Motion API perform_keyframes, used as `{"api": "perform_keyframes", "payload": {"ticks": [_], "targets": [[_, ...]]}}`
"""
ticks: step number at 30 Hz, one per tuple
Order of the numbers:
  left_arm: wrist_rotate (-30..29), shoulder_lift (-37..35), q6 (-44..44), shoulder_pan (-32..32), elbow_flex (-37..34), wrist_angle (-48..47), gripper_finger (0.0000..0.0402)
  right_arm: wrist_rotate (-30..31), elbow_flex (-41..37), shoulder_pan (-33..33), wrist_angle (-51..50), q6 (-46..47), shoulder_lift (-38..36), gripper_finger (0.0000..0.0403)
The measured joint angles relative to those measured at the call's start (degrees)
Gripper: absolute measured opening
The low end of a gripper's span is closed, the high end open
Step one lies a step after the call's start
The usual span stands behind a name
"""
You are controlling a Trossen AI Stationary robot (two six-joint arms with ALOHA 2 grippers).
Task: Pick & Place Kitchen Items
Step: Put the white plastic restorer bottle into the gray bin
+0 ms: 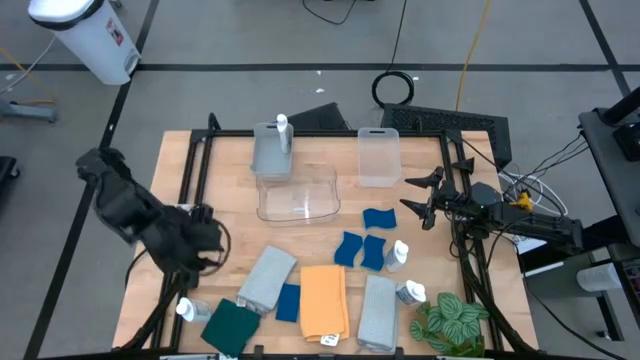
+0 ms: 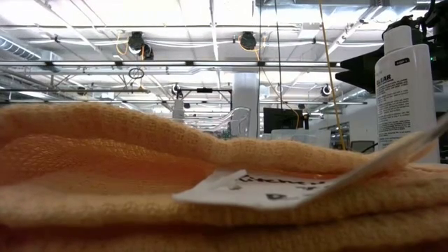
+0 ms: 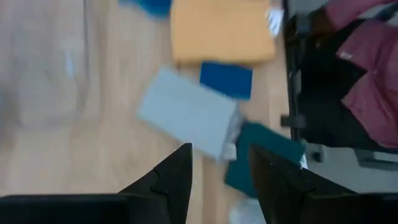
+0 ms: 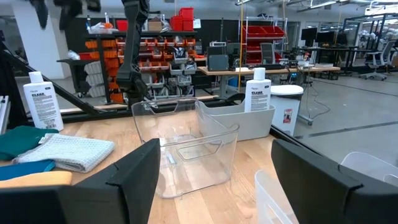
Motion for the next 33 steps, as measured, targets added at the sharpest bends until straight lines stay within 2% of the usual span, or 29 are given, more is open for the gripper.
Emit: {"api": "perform_keyframes", "payload": {"ticks": [4,7,12,16,21,26,30,33], "targets": [[4.1,-0.1,-13.8,-1.2,-6.0,0.6,0.0159,0.0,0.0,0.0,0.0,0.0,0.0,0.0279],[6.6,0.0,-20.7,-1.8,-10.9,2.4,0.0159,0.0,0.0,0.0,0.0,0.0,0.0,0.0279],[18.9,0.0,-28.2,-1.4,-16.9,2.5,0.0159,0.0,0.0,0.0,0.0,0.0,0.0,0.0279],[26.7,0.0,-39.1,0.6,-19.7,0.7,0.0165,0.0,0.0,0.0,0.0,0.0,0.0,0.0279],[34.7,0.0,-49.3,1.4,-21.3,-1.8,0.0221,0.0,0.0,0.0,0.0,0.0,0.0,0.0279],[45.9,0.0,-51.7,2.0,-20.9,-0.2,0.0284,0.0,0.0,0.0,0.0,0.0,0.0,0.0279],[46.8,-0.7,-59.4,-0.2,-20.8,6.2,0.0312,0.0,0.0,0.0,0.0,0.0,0.0,0.0279],[45.8,-0.7,-65.1,-2.1,-20.8,9.4,0.0318,0.0,0.0,0.0,0.0,0.0,0.0,0.0279]]}}
